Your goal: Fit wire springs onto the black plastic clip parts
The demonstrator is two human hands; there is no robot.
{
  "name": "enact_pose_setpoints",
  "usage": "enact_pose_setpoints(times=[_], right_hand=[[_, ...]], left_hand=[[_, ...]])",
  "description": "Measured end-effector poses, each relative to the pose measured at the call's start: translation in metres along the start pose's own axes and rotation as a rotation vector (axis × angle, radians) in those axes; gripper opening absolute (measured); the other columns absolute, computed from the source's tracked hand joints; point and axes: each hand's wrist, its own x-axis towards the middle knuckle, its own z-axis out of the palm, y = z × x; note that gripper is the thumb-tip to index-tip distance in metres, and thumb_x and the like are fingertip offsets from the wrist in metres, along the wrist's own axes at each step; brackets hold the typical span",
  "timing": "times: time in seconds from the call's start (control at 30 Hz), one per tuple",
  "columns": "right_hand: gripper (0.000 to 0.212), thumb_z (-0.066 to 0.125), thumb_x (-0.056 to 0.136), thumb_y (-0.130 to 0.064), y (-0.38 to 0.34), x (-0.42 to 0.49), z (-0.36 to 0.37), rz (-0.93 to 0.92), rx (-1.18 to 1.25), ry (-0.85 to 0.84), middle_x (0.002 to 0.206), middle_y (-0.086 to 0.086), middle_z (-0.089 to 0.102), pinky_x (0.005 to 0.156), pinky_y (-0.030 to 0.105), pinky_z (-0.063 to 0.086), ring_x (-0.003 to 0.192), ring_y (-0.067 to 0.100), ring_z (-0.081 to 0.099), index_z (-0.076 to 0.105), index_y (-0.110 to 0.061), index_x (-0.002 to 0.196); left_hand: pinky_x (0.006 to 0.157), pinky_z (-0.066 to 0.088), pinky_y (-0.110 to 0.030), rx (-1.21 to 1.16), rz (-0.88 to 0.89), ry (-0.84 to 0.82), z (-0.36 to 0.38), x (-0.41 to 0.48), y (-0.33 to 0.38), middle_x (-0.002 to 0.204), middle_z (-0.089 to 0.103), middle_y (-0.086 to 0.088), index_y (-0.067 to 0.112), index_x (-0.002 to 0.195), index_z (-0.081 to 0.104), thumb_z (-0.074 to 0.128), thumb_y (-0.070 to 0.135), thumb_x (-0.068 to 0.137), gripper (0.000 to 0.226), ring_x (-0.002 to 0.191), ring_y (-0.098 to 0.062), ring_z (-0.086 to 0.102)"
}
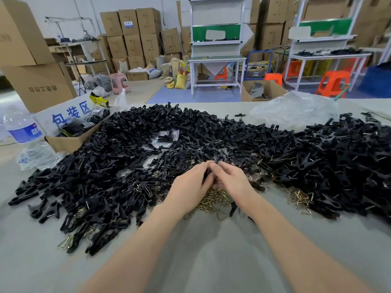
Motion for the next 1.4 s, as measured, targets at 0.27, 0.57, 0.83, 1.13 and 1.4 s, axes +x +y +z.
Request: enact_pose_setpoints(times=[0.27, 0.57, 0.83, 1.13, 1.4], right_hand=[[0.035, 0.068, 0.083, -0.050, 0.008, 0.000, -0.028, 0.023, 0.257, 0.177, 0.073, -0.002, 0.067, 0.056, 0.022, 0.052, 0.059, 0.011, 0.060, 0.076, -0.017, 0.091], [0.024, 0.058, 0.097, -0.029, 0.021, 0.002, -0.039, -0.010, 0.380, 0.083, 0.075, -0.003, 0.057, 0.067, 0.024, 0.050, 0.067, 0.007, 0.053, 0.079, -0.028, 0.109], [0.028, 0.079, 0.066, -0.012, 0.007, 0.008, -0.047, 0.050, 0.517, 0.111, 0.087, 0.003, 0.078, 0.079, 0.019, 0.058, 0.087, 0.015, 0.075, 0.083, -0.023, 0.091], [0.028, 0.074, 0.078, -0.013, 0.002, 0.003, -0.039, 0.054, 0.515, 0.036, 0.108, 0.012, 0.077, 0.082, 0.023, 0.058, 0.101, 0.021, 0.074, 0.081, -0.019, 0.104], [0.023, 0.076, 0.075, -0.009, 0.002, 0.000, -0.036, 0.114, 0.622, -0.010, 0.109, 0.014, 0.076, 0.078, 0.025, 0.060, 0.093, 0.020, 0.075, 0.081, -0.012, 0.098]], left_hand=[[0.056, 0.044, -0.026, -0.502, -0.197, 0.256, 0.022, -0.001, 0.005, 0.080, 0.067, 0.006, 0.036, 0.123, 0.047, 0.047, 0.039, 0.104, 0.018, 0.064, -0.007, 0.058], [0.053, 0.036, -0.010, -0.630, -0.121, 0.241, 0.035, 0.005, 0.002, 0.071, 0.058, 0.018, 0.046, 0.111, 0.056, 0.053, 0.030, 0.103, 0.018, 0.057, -0.002, 0.048], [0.054, 0.039, -0.012, -0.607, -0.116, 0.196, 0.033, 0.006, 0.006, 0.076, 0.061, 0.017, 0.049, 0.121, 0.046, 0.049, 0.040, 0.101, 0.021, 0.059, -0.004, 0.052], [0.068, 0.048, -0.018, -0.698, -0.180, 0.144, 0.031, 0.006, 0.017, 0.088, 0.067, 0.009, 0.042, 0.105, 0.057, 0.064, 0.034, 0.097, 0.014, 0.077, -0.009, 0.061], [0.077, 0.055, -0.023, -0.869, -0.219, 0.155, 0.022, 0.007, 0.019, 0.096, 0.069, 0.003, 0.042, 0.108, 0.065, 0.062, 0.017, 0.099, 0.026, 0.084, -0.016, 0.065]])
